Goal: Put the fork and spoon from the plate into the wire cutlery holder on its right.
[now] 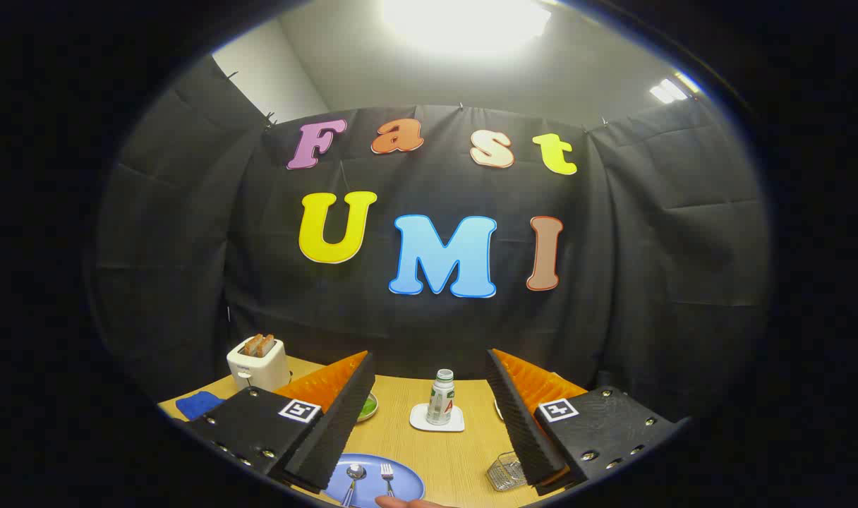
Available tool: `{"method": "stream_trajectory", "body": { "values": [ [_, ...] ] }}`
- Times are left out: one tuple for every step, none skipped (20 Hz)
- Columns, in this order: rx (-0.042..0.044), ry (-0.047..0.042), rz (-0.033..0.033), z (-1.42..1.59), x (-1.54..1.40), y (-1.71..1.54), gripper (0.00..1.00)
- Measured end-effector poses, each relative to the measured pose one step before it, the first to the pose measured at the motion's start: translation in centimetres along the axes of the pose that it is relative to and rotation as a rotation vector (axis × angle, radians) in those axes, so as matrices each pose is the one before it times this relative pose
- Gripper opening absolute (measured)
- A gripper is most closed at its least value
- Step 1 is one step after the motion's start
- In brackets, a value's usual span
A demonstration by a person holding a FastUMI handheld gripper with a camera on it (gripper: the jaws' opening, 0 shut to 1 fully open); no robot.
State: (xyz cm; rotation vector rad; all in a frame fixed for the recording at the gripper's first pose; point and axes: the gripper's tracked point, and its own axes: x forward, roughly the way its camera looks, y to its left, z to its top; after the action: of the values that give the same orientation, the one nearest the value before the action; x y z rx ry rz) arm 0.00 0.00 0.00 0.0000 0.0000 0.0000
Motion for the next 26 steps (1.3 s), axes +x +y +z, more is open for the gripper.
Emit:
{"method": "stream_trajectory", "body": {
  "values": [
    [-0.00012, 0.00405, 0.00261, -0.081, -0.006, 0.112, 0.96],
    [0.00129, 0.00233, 0.00387, -0.076, -0.023, 0.152, 0.96],
    [0.00103, 0.00206, 0.00108, 0.032, -0.033, 0.049, 0.96],
    [0.00245, 0.00081, 0.00406, -0.169, -0.088, 0.113, 0.96],
    [0.00284, 0.00033, 0.00237, -0.012, -0.001, 0.103, 0.96],
    [0.00422, -0.00165, 0.0024, -0.088, -0.092, 0.095, 0.96],
    [0.00302, -0.00024, 0.00078, 0.074, -0.071, 0.118, 0.96],
    [0.00073, 0.00054, 0.00331, -0.145, 0.008, 0.13, 0.96],
    [-0.00064, 0.00024, 0.00154, 0.021, -0.028, 0.131, 0.96],
    [0.0012, -0.00024, 0.00015, -0.07, 0.019, 0.012, 0.96],
    [0.00258, -0.00073, 0.00089, 0.013, -0.054, 0.054, 0.96],
    [0.00038, -0.00084, 0.00169, -0.106, 0.0, 0.061, 0.96],
    [0.00017, 0.00157, 0.0037, -0.007, 0.104, 0.074, 0.96],
    [0.00297, 0.00584, 0.00616, -0.305, 0.119, 0.05, 0.96],
    [0.00128, 0.00764, 0.00426, -0.235, 0.096, 0.035, 0.96],
    [-0.0012, 0.00735, 0.00131, -0.264, 0.037, -0.081, 0.96],
    [-0.00497, 0.00341, 0.00197, -0.063, -0.004, -0.061, 0.96],
    [-0.00631, 0.0039, 0.00202, -0.112, 0.002, -0.004, 0.96],
    [-0.00383, 0.003, 0.00963, -0.136, 0.043, 0.168, 0.96],
    [-0.00768, 0.00255, 0.01149, -0.217, 0.026, 0.349, 0.96],
    [-0.00973, 0.00411, 0.01807, -0.157, 0.047, 0.308, 0.96],
    [-0.01136, 0.01262, 0.02624, -0.518, 0.108, 0.541, 0.96],
    [-0.00475, 0.02312, 0.0223, -0.645, 0.062, 0.43, 0.96],
    [0.00447, 0.03783, 0.01155, -1.1, -0.045, 0.236, 0.96],
    [0.00087, 0.04374, 0.02156, -1.0, -0.042, 0.398, 0.96],
    [-0.00683, 0.03678, 0.01304, -0.902, 0.18, 0.523, 0.96]
  ]
}}
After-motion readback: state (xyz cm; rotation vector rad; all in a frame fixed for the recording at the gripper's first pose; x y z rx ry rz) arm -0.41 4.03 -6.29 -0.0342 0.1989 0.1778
